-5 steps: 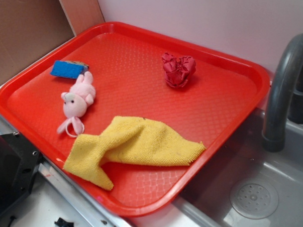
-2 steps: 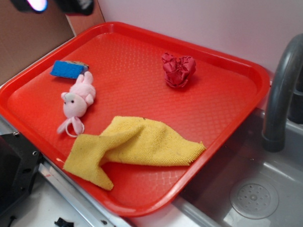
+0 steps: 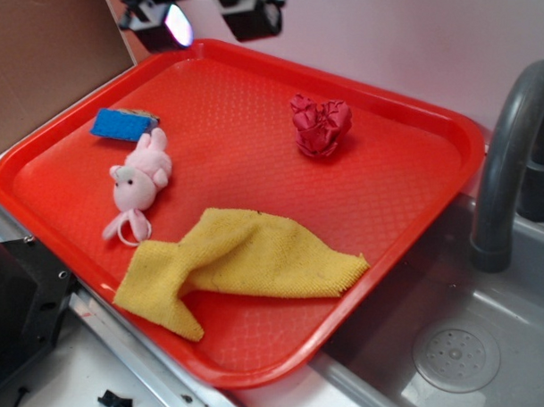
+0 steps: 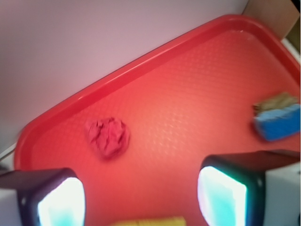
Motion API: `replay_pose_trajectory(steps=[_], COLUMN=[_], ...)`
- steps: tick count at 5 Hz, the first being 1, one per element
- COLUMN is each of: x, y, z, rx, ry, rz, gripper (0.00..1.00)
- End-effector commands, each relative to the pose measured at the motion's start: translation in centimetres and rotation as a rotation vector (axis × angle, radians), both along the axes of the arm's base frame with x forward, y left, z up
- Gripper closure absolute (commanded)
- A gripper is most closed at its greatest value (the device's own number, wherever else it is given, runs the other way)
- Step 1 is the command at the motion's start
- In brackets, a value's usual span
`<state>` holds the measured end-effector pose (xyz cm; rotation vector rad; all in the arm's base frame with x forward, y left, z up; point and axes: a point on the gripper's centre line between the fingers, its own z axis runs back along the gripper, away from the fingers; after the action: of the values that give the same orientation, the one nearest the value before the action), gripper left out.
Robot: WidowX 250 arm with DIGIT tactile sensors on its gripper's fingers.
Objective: Grab the red paper.
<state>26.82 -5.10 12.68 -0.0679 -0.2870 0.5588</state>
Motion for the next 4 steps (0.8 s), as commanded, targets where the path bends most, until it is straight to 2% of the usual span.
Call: replay_pose_trajectory(steps=[1,2,4], x=[4.8,5.8,6.1], y=[-2.1,-2.3,-1.6], z=[-4.0,-6.6,-8.5], rx=[0.075,0.102,0.125], ry=[0.0,0.052,0.091], rz=[-0.057,-0.075,-0.059], gripper=[0.0,0.0,0.0])
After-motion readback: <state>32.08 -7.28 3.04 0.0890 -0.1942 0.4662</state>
